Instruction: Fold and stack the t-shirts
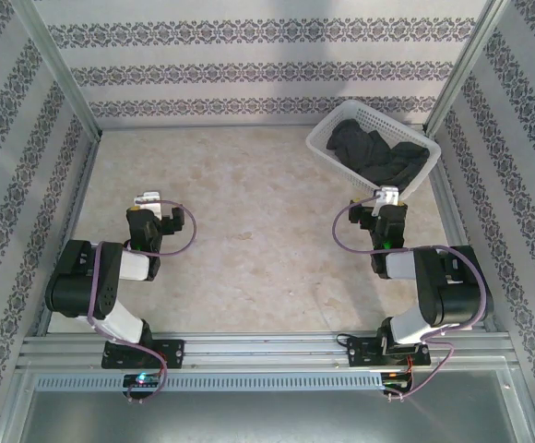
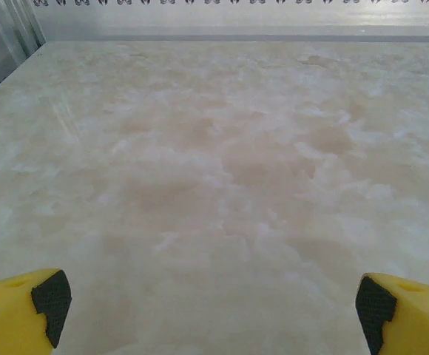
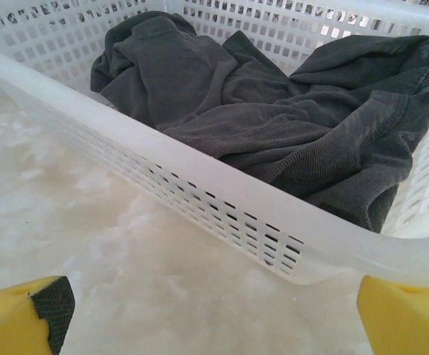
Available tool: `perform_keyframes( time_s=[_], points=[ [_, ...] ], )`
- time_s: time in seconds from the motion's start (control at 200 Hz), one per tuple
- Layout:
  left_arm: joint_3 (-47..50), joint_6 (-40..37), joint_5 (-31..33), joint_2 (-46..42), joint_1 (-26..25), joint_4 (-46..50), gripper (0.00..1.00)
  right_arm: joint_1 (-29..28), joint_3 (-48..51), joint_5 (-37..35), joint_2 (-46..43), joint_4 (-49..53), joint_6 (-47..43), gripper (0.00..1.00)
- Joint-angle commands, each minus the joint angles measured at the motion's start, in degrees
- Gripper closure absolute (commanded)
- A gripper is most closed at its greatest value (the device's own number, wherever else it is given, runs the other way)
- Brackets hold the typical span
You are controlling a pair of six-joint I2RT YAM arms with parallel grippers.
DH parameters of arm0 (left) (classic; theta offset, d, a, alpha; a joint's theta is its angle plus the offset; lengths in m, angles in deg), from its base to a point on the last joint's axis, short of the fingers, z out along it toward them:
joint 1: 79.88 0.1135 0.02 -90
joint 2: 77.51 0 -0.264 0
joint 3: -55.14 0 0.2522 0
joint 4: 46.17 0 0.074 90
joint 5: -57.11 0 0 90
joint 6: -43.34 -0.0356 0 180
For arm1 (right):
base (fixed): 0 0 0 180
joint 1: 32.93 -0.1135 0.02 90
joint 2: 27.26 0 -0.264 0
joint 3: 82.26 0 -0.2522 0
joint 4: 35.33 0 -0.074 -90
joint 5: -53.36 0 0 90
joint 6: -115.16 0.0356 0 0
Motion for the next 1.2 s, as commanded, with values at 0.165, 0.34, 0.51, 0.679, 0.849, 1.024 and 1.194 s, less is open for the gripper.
perform_keyframes(
  time_s=[0.165,0.34,0.51,0.679,0.849,1.024,1.194],
  points=[
    [0.1,-1.3,-0.7,-0.4,-0.3,-1.1,0.0,-0.4,-0.3,-0.6,0.0,-2.2,-0.2,0.02],
    [1.5,-1.6,-1.9,-0.2,-0.3,-4.1,0.0,-0.4,-0.3,-0.6,0.0,-2.2,-0.1,0.02],
    [-0.4,-0.9,-0.1,-0.3,-0.3,-0.4,0.0,-0.4,-0.3,-0.7,-0.1,-2.2,-0.2,0.02],
    [-1.0,-1.1,-0.5,-0.2,-0.3,0.6,0.0,-0.3,-0.2,-0.2,-0.2,-2.3,-0.1,0.02],
    [0.7,-2.7,9.0,-8.6,-4.1,2.9,0.0,-5.8,-2.3,-11.2,-11.0,7.6,-3.8,0.02],
    [-18.6,19.3,21.0,-25.3,-8.6,51.5,0.0,-1.2,-23.0,-1.2,-27.4,51.9,27.5,0.02],
    [-24.8,42.0,-1.9,-20.4,0.4,53.2,0.0,4.1,-44.1,4.0,-15.5,68.0,28.9,0.08]
  ],
)
